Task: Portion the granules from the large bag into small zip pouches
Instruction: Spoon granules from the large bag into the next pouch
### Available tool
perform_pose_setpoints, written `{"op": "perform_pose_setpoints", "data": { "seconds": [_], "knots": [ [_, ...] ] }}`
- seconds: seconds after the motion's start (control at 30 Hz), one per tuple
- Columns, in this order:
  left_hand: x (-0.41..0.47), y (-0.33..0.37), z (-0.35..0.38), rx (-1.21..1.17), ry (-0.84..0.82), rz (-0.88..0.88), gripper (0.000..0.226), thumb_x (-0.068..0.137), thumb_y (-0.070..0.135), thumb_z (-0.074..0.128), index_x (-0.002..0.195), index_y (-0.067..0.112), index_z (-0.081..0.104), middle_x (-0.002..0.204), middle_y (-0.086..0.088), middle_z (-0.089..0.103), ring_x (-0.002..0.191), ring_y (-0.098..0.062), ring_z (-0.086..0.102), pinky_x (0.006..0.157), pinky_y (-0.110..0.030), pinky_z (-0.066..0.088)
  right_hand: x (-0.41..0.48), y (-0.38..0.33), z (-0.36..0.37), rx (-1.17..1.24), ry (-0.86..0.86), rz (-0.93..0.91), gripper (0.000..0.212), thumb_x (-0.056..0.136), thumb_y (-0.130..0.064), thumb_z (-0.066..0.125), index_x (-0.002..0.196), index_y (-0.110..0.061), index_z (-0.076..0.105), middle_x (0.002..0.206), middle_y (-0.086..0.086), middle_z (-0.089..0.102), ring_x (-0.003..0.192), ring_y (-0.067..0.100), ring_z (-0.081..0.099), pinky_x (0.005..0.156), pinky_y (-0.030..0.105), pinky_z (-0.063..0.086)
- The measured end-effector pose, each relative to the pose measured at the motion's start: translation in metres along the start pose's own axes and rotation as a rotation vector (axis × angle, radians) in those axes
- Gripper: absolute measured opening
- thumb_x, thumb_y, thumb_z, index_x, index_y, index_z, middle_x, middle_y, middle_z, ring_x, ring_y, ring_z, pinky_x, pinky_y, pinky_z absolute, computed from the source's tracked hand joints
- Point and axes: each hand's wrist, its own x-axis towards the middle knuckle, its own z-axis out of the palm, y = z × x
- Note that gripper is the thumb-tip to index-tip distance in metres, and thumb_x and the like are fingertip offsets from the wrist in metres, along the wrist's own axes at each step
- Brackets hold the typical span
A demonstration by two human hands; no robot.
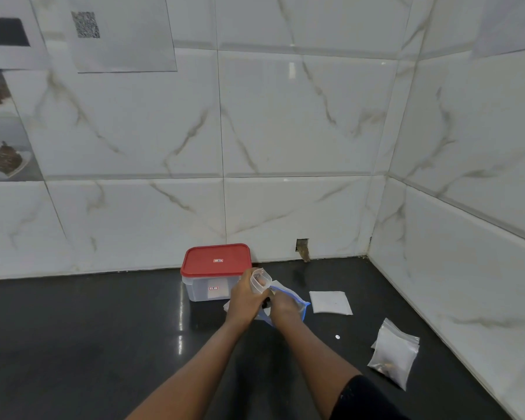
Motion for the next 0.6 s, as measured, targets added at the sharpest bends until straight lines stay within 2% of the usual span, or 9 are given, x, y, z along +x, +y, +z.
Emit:
{"op": "perform_pose_setpoints", "data": {
  "seconds": [0.07,0.17,0.23,0.33,0.37,0.43,0.47,0.53,0.6],
  "knots": [
    [0.000,0.000,0.000,-0.030,0.004,-0.016,0.034,0.081,0.013,0.068,0.113,0.015,0.057,0.104,-0.003,0.066,0.092,-0.016,0.061,0.065,-0.011,0.047,0.001,-0.003,0.000,0.082,0.042,0.019,0.039,0.100,-0.016,0.039,0.065,-0.031,0.033,0.068,-0.015,0.036,0.084,0.010,0.043,0.051,-0.001,0.040],
    [0.002,-0.002,0.001,-0.025,0.002,-0.018,0.035,0.079,0.014,0.069,0.113,0.016,0.057,0.104,-0.003,0.066,0.095,-0.018,0.061,0.076,-0.025,0.052,-0.009,-0.006,-0.002,0.074,0.007,0.022,0.033,0.088,-0.005,0.058,0.063,-0.018,0.042,0.065,-0.004,0.046,0.071,0.013,0.052,0.057,0.013,0.047],
    [0.001,-0.001,0.001,-0.030,0.002,-0.022,0.036,0.079,0.014,0.070,0.112,0.016,0.057,0.103,-0.002,0.065,0.094,-0.018,0.061,0.072,-0.021,0.049,-0.014,-0.009,-0.008,0.149,-0.037,0.042,0.031,0.088,0.002,0.055,0.061,-0.010,0.044,0.062,0.004,0.049,0.060,0.015,0.050,0.045,0.018,0.046],
    [0.001,-0.002,-0.001,-0.039,-0.002,-0.026,0.036,0.079,0.015,0.070,0.112,0.015,0.058,0.103,-0.003,0.066,0.093,-0.018,0.062,0.068,-0.018,0.048,-0.012,-0.012,-0.007,0.236,-0.009,0.051,0.038,0.094,0.000,0.046,0.061,-0.018,0.041,0.063,-0.002,0.042,0.057,0.011,0.043,0.031,0.005,0.034],
    [0.001,-0.003,-0.001,-0.039,-0.002,-0.026,0.035,0.079,0.015,0.070,0.112,0.015,0.058,0.102,-0.003,0.066,0.092,-0.018,0.062,0.067,-0.017,0.048,-0.005,-0.008,-0.006,0.338,-0.025,0.079,0.041,0.097,-0.004,0.041,0.062,-0.025,0.036,0.065,-0.006,0.040,0.064,0.012,0.044,0.039,-0.001,0.036],
    [0.001,-0.004,-0.002,-0.030,0.006,-0.022,0.034,0.080,0.016,0.070,0.112,0.015,0.057,0.101,-0.003,0.066,0.090,-0.016,0.062,0.068,-0.018,0.049,-0.003,-0.003,-0.002,0.240,0.000,0.062,0.043,0.100,-0.008,0.036,0.063,-0.029,0.029,0.076,-0.002,0.053,0.084,0.016,0.046,0.054,-0.011,0.031],
    [0.002,-0.004,-0.003,-0.026,0.011,-0.018,0.033,0.081,0.016,0.069,0.111,0.015,0.057,0.101,-0.003,0.066,0.089,-0.016,0.062,0.069,-0.020,0.049,-0.003,-0.005,-0.003,0.270,0.050,0.051,0.042,0.099,-0.006,0.037,0.064,-0.028,0.032,0.085,0.007,0.064,0.086,0.020,0.051,0.050,-0.007,0.035],
    [0.002,-0.004,-0.003,-0.028,0.018,-0.010,0.033,0.080,0.015,0.069,0.111,0.014,0.058,0.101,-0.003,0.066,0.091,-0.017,0.062,0.074,-0.025,0.051,-0.011,-0.006,-0.005,0.345,0.024,0.041,0.035,0.093,0.005,0.043,0.066,-0.017,0.046,0.071,0.014,0.068,0.072,0.028,0.058,0.045,0.009,0.047],
    [0.003,-0.005,-0.002,-0.030,0.017,-0.006,0.034,0.080,0.014,0.069,0.112,0.014,0.058,0.102,-0.005,0.067,0.093,-0.020,0.063,0.080,-0.031,0.053,-0.019,-0.006,-0.005,0.376,-0.011,0.065,0.030,0.088,0.010,0.044,0.064,-0.007,0.053,0.060,0.012,0.057,0.059,0.025,0.054,0.070,0.042,0.057]
  ]
}}
